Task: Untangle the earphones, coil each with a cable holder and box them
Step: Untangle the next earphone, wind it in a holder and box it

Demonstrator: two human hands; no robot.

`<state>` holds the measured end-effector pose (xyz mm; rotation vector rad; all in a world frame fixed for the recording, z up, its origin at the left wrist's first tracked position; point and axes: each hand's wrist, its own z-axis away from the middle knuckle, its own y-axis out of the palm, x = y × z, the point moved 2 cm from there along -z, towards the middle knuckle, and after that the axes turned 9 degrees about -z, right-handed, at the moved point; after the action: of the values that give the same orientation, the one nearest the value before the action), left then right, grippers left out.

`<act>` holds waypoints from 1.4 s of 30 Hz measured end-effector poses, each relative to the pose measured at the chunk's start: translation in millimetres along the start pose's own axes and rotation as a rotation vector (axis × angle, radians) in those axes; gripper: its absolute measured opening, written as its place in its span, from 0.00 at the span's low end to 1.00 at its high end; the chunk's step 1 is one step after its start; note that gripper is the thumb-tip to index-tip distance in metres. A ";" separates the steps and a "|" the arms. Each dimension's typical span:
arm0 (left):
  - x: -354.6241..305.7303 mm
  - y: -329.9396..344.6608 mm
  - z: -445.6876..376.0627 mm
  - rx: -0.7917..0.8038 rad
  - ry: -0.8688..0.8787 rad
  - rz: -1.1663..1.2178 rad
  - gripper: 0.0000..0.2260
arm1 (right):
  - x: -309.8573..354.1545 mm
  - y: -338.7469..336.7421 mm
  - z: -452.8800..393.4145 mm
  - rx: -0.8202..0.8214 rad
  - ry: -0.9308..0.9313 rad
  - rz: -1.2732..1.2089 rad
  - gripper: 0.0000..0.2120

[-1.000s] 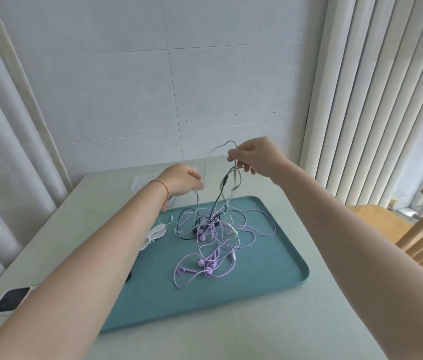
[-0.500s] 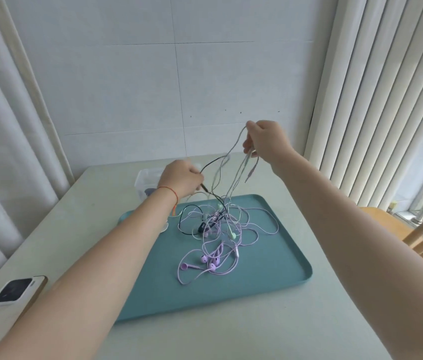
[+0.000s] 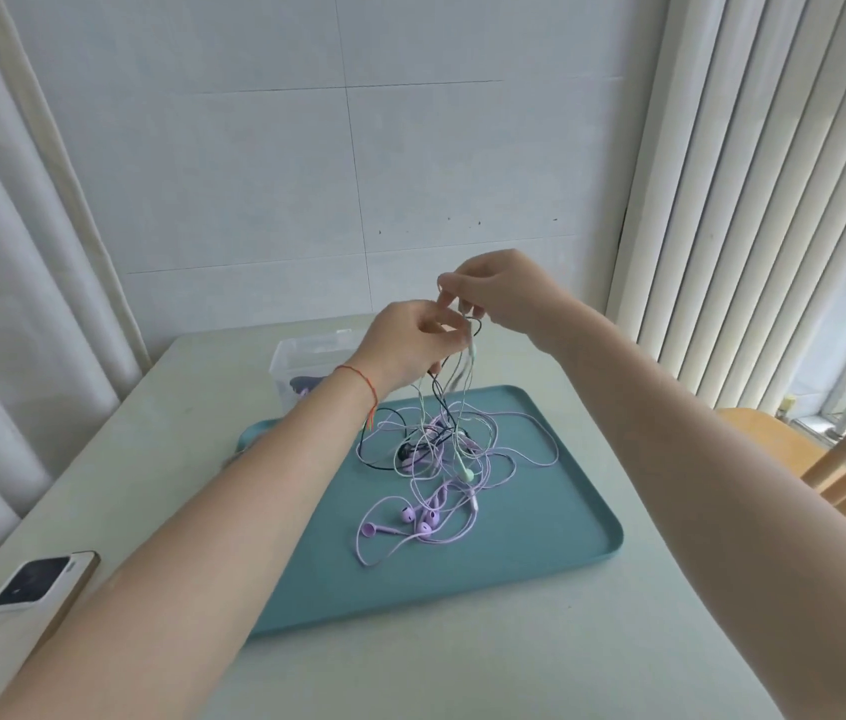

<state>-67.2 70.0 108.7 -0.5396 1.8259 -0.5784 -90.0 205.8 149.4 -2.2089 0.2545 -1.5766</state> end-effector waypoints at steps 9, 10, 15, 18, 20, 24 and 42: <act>8.6 2.8 -1.4 0.074 -0.067 0.018 0.06 | -7.8 -12.4 4.3 -0.041 -0.016 -0.075 0.14; 10.8 1.8 -1.4 0.076 -0.082 0.017 0.06 | -9.6 -13.9 4.3 -0.051 -0.015 -0.089 0.14; 14.2 -4.2 -0.2 -0.009 -0.081 0.045 0.06 | -13.7 -11.7 3.8 -0.019 0.003 -0.182 0.14; 8.2 -8.9 -2.5 -0.114 -0.086 0.263 0.05 | -13.5 -5.3 6.4 0.079 0.036 -0.234 0.17; 5.7 -14.6 -6.7 -0.158 -0.120 0.504 0.04 | -17.0 2.0 10.3 0.184 0.062 -0.172 0.18; 6.4 -22.9 -11.2 -0.154 -0.146 0.878 0.04 | -28.5 19.4 15.2 0.274 0.054 0.003 0.09; 34.9 -1.1 5.4 0.068 -0.172 0.474 0.10 | -15.6 6.8 -2.6 -0.010 -0.005 -0.060 0.08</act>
<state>-72.5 46.9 82.4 -0.0951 1.6848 -0.2604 -97.1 205.0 133.7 -2.2478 0.1968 -1.6037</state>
